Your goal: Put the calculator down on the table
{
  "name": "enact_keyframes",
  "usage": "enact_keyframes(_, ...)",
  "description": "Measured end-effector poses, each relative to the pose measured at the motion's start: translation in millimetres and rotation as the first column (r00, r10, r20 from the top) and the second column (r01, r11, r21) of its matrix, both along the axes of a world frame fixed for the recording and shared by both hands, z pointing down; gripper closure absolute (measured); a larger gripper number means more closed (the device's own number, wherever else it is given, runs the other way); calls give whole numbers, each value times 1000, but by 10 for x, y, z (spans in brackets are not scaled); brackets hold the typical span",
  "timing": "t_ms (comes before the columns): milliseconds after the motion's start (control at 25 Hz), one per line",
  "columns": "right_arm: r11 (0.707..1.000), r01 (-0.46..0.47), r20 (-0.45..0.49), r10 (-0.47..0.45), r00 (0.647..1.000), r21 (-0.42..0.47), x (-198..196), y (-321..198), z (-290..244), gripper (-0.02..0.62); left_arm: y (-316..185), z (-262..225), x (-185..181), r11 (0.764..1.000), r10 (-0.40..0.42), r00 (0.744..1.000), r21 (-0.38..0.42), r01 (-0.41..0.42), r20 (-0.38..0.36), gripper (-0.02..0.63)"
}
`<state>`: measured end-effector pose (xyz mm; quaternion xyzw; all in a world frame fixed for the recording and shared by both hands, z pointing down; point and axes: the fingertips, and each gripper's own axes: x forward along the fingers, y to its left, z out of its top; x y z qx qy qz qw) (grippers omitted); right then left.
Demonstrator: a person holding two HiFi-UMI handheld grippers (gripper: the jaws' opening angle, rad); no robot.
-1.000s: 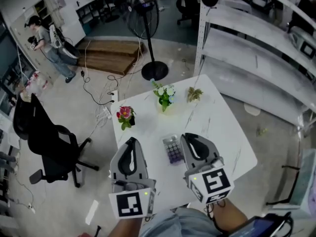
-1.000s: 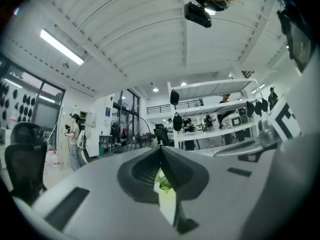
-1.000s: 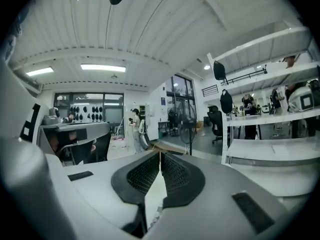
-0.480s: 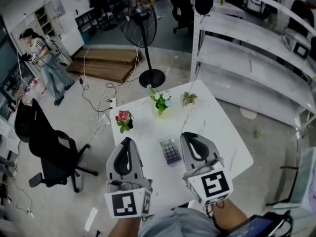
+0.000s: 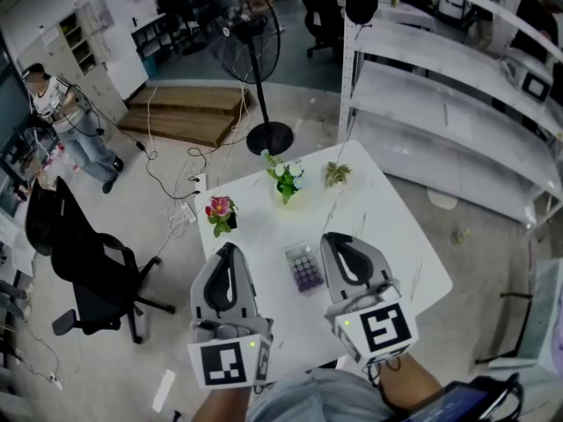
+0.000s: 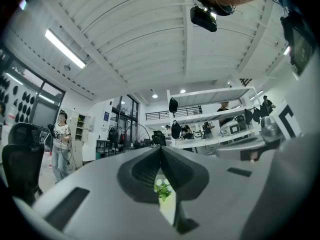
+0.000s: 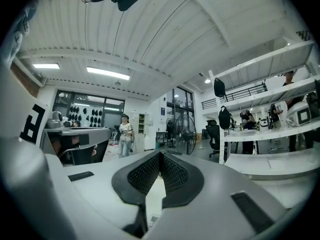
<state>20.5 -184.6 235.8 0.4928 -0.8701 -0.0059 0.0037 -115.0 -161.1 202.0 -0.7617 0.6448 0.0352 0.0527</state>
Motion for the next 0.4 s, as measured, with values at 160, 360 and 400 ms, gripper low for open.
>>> enact_keyframes(160, 1000, -4, 5, 4, 1000, -7, 29, -17, 40, 583, -21, 27, 33, 1000, 4, 1000, -2, -4, 3, 598)
enact_keyframes(360, 1000, -5, 7, 5, 1000, -13, 194, -59, 56, 583, -67, 31, 202, 1000, 3, 1000, -9, -3, 6, 598)
enact_keyframes(400, 1000, -4, 8, 5, 1000, -15, 228, -69, 63, 583, -77, 36, 237, 1000, 3, 1000, -9, -3, 7, 598)
